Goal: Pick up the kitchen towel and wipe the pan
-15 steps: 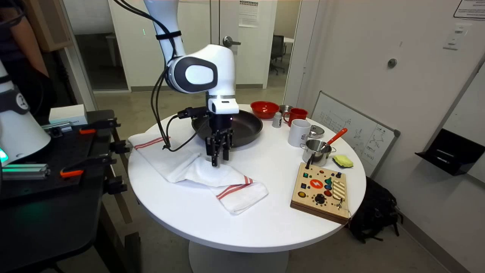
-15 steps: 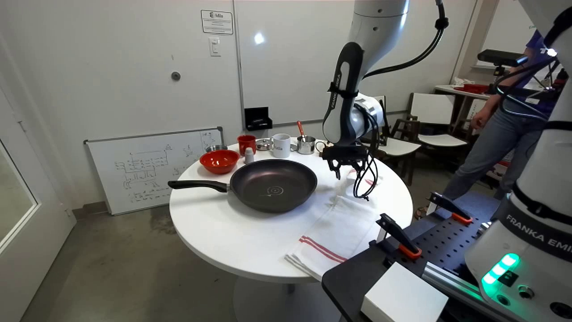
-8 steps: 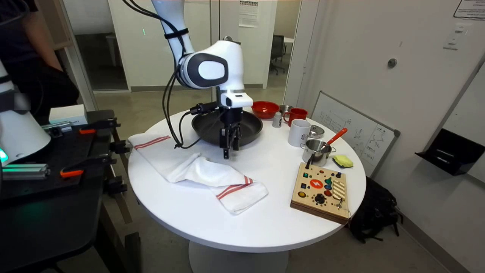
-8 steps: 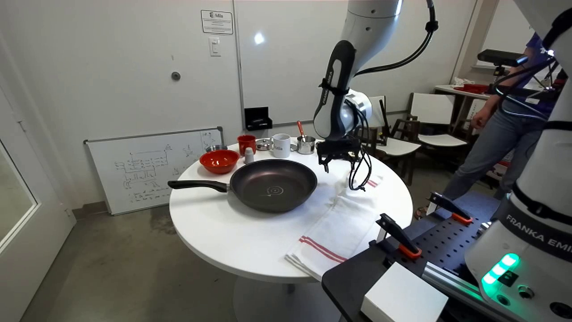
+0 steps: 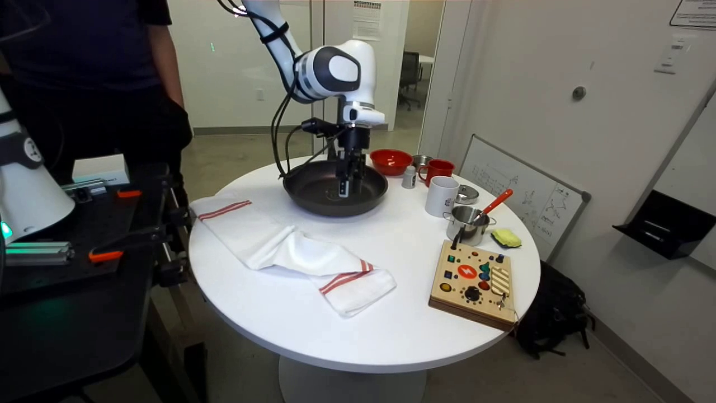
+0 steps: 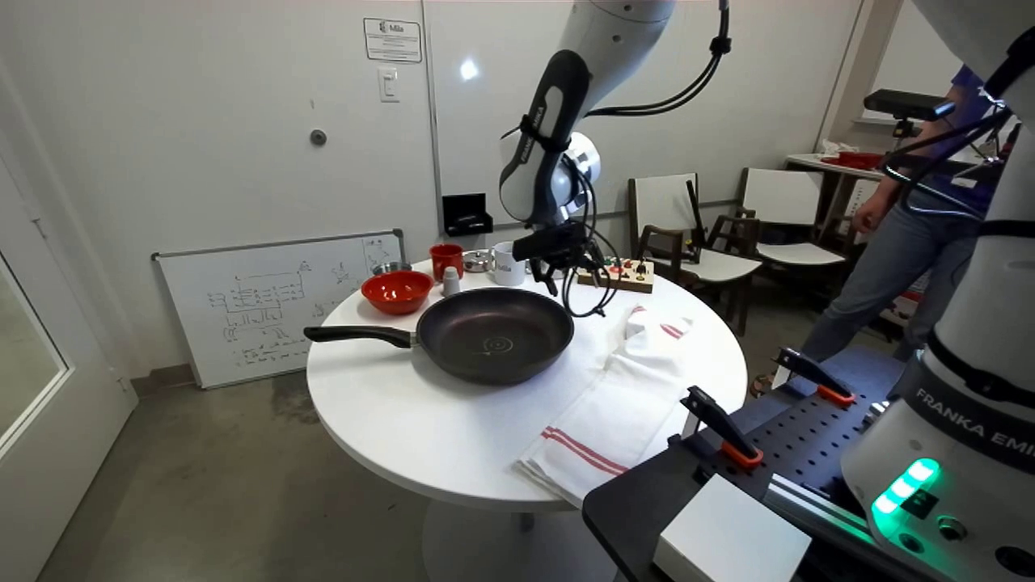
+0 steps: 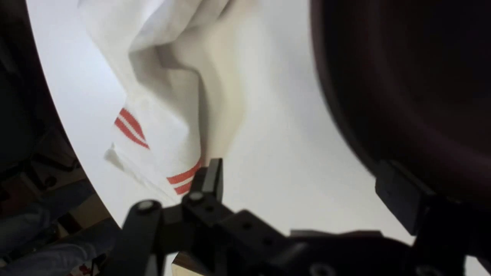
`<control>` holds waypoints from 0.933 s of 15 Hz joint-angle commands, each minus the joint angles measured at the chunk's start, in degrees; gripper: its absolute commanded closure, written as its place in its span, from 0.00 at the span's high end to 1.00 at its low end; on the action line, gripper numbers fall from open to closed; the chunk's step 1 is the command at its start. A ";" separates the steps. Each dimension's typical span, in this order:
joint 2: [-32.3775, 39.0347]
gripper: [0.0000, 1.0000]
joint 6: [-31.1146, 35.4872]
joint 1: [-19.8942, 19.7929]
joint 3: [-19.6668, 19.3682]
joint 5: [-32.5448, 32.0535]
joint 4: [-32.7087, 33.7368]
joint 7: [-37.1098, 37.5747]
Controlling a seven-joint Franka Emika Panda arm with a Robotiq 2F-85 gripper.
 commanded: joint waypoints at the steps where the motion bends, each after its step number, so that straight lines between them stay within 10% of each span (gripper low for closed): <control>1: 7.00 1.00 -11.44 2.56 1.60 -4.67 14.36 13.18; 10: 17.04 1.00 -27.17 -1.36 4.53 -9.30 36.58 35.18; 14: 14.45 1.00 -15.77 -6.58 7.54 -8.58 31.67 37.99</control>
